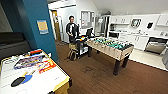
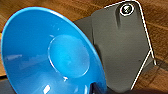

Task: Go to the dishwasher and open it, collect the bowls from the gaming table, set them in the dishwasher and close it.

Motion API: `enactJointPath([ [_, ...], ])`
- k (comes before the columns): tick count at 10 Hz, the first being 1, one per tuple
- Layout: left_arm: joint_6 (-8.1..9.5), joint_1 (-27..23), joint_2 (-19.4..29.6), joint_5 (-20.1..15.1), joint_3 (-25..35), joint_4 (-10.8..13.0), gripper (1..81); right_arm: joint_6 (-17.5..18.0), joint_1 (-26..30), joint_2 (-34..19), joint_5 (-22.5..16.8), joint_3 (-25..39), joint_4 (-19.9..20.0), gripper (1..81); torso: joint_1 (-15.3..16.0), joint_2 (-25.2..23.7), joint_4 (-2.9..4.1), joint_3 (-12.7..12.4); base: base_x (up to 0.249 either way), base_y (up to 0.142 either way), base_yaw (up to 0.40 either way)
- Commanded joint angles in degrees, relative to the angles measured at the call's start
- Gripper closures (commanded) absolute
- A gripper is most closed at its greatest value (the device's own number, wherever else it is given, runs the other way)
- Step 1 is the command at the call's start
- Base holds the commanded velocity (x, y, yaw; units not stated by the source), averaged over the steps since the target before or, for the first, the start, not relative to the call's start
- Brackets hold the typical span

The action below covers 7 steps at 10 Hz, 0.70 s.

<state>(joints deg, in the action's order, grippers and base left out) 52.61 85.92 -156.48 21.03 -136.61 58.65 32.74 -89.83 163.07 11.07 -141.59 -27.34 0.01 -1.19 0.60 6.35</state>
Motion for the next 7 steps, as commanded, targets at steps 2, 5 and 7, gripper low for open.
enactJointPath([
  [2,0.03,-2.1,1.6,-0.6,0.4,0.5,81.1,-0.7,1.9,0.8,-1.1,2.6,-2.1,81.1,0.0,0.0,0.0,0.0,0.0,0.0,-0.398],
  [5,0.03,-2.0,1.6,-0.6,0.4,0.5,81.1,-0.7,1.8,0.7,-1.1,2.4,-2.2,81.1,0.0,0.0,0.0,0.0,0.0,0.0,-0.398],
  [7,0.03,-2.0,1.6,-0.6,0.4,0.5,81.1,-0.7,1.9,0.7,-1.1,2.3,-2.2,81.1,0.0,0.0,0.0,0.0,0.0,0.0,-0.398],
])
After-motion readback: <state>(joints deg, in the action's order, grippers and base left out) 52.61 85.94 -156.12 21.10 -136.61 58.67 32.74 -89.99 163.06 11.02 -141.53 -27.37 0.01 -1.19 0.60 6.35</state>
